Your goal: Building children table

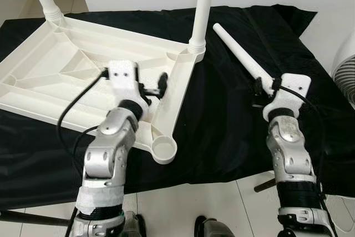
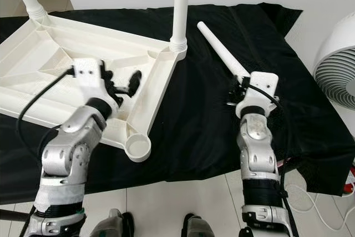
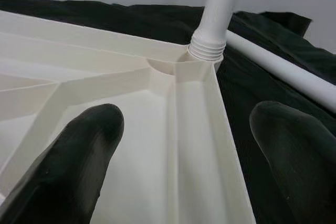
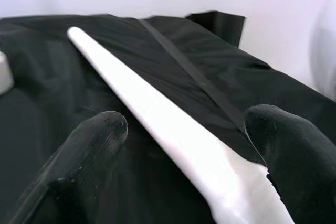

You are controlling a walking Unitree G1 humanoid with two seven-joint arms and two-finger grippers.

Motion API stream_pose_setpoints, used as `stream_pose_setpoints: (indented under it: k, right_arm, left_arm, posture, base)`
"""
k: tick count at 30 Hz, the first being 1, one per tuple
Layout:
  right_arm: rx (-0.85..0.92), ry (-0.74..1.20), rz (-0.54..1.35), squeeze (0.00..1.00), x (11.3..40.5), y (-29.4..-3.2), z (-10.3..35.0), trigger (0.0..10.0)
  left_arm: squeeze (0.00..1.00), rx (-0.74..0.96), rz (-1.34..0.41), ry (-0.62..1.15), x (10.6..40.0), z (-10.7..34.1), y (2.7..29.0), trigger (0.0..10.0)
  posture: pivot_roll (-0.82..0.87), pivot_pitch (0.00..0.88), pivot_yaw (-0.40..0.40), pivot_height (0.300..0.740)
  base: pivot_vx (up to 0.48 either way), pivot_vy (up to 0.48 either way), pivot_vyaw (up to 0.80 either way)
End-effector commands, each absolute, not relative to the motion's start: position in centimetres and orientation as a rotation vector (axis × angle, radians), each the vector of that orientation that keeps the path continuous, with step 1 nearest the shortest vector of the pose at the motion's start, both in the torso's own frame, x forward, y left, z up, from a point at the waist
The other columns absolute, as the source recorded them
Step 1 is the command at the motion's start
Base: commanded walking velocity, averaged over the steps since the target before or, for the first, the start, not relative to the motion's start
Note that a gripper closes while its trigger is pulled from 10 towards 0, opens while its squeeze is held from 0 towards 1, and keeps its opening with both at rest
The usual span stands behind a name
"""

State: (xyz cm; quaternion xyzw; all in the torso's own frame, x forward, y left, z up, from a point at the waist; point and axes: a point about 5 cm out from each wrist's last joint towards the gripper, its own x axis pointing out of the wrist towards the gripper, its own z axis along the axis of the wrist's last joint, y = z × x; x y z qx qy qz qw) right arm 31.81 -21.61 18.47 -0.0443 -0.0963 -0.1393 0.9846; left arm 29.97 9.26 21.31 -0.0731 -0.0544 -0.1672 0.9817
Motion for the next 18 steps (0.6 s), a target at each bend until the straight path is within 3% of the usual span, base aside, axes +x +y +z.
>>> stream_pose_setpoints:
  k: [1, 10, 14, 18]
  right_arm:
    - [-0.094, -0.219, -0.276, 0.00, 31.6, -21.6, 18.7, 10.0]
    - [-0.118, -0.286, -0.310, 0.00, 30.8, -22.2, 19.7, 10.0]
    - [-0.029, -0.253, -0.408, 0.00, 30.1, -23.7, 18.9, 10.0]
    - [0.026, -0.241, -0.400, 0.00, 29.8, -23.5, 18.2, 10.0]
  left_arm:
    - [0.00, -0.117, -0.429, -0.151, 29.5, 21.7, 8.9, 10.0]
    - [0.00, -0.048, -0.463, -0.152, 29.1, 21.1, 8.8, 10.0]
    - [0.00, -0.023, -0.505, -0.168, 28.8, 21.0, 8.1, 10.0]
    - [0.00, -0.021, -0.507, -0.172, 28.8, 21.1, 8.1, 10.0]
  posture:
    - [-0.07, 0.161, 0.049, 0.740]
    - [-0.09, 0.168, 0.059, 0.740]
    - [-0.11, 0.170, 0.069, 0.740]
    - [-0.10, 0.168, 0.073, 0.740]
  base:
    - [0.000, 0.000, 0.00]
    - [0.000, 0.000, 0.00]
    - [0.000, 0.000, 0.00]
    - [0.000, 0.000, 0.00]
